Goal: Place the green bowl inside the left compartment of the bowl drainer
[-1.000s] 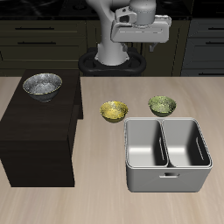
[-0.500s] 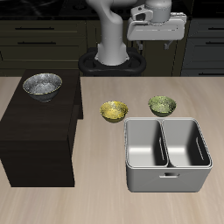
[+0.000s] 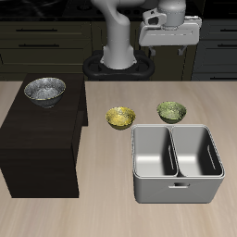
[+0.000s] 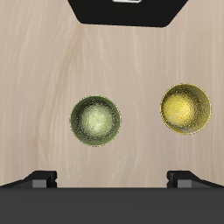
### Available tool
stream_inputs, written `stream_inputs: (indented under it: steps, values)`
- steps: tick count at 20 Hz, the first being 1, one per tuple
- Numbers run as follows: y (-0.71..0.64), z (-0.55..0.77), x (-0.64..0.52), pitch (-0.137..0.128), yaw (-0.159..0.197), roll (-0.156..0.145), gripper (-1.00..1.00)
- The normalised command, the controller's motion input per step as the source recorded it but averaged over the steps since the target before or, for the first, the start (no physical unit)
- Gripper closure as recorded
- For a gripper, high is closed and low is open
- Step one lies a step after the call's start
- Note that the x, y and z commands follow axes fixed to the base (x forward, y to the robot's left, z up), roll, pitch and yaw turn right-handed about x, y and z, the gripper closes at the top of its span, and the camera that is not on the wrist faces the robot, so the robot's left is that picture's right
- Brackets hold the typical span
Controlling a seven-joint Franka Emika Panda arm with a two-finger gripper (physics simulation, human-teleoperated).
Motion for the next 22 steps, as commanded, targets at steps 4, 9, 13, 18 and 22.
stream_inputs:
  steps: [4, 9, 13, 18, 22]
  values:
    - [-0.07, -0.22, 0.09, 0.019, -0.03, -0.025, -1.0]
    - [-0.07, -0.24, 0.04, 0.007, -0.014, -0.012, -1.0]
    - [0.01, -0.28, 0.05, 0.038, -0.015, 0.02, -1.0]
    - [-0.11, -0.34, 0.06, -0.046, -0.003, -0.02, -1.0]
    - [-0.01, -0.37, 0.0, -0.02, 0.008, -0.005, -1.0]
